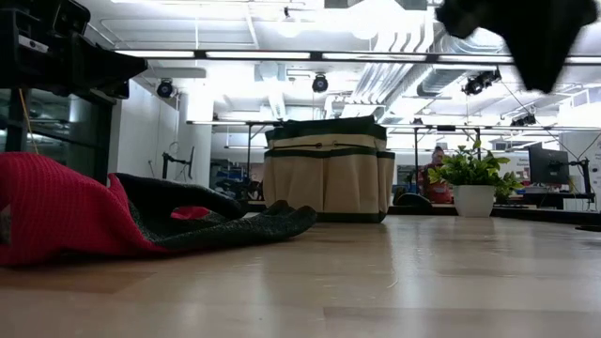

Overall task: Pick & Place Garden tools in Gardening bag
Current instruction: Put the right green shear scissors into the gardening bag

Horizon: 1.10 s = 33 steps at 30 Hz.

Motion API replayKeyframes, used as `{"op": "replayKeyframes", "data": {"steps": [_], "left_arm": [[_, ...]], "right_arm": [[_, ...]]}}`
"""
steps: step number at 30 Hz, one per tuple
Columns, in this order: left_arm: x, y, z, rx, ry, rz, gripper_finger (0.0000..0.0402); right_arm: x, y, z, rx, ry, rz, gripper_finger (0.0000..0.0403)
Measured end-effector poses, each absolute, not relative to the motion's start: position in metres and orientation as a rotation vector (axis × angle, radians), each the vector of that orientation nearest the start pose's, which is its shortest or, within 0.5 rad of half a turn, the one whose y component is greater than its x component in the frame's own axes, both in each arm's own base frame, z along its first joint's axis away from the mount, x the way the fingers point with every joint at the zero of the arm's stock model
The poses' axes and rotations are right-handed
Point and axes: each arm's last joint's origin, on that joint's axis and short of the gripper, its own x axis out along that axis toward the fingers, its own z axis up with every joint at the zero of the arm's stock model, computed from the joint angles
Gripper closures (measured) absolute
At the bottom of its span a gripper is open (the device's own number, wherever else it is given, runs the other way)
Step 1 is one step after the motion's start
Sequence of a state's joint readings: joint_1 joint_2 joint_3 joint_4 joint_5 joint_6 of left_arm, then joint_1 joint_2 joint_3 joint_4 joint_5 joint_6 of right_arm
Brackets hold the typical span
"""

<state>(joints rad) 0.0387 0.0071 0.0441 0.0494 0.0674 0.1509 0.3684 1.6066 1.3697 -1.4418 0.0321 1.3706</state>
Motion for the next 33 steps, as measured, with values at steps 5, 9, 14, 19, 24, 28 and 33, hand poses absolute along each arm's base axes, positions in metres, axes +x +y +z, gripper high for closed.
{"op": "replayKeyframes", "data": {"steps": [5, 9, 14, 19, 24, 28, 33], "left_arm": [[0.095, 0.002, 0.183, 0.155, -0.088, -0.022, 0.04], [0.095, 0.002, 0.183, 0.155, -0.089, -0.022, 0.04], [0.095, 0.002, 0.183, 0.155, -0.088, -0.022, 0.04], [0.095, 0.002, 0.183, 0.155, -0.088, -0.022, 0.04], [0.095, 0.002, 0.183, 0.155, -0.089, -0.022, 0.04], [0.095, 0.002, 0.183, 0.155, -0.088, -0.022, 0.04], [0.095, 0.002, 0.183, 0.155, -0.088, -0.022, 0.04]], "right_arm": [[0.236, 0.115, 0.248, 0.771, 1.569, -0.962, 0.0219], [0.229, 0.124, 0.23, 0.814, 1.599, -0.98, 0.0219], [0.221, 0.132, 0.21, 0.857, 1.605, -0.993, 0.0219], [0.211, 0.141, 0.189, 0.906, 1.644, -0.975, 0.0219], [0.205, 0.147, 0.176, 0.946, 1.635, -0.962, 0.0219], [0.202, 0.15, 0.17, 0.956, 1.629, -0.949, 0.0219], [0.199, 0.151, 0.163, 0.957, 1.631, -0.94, 0.0219]]}}
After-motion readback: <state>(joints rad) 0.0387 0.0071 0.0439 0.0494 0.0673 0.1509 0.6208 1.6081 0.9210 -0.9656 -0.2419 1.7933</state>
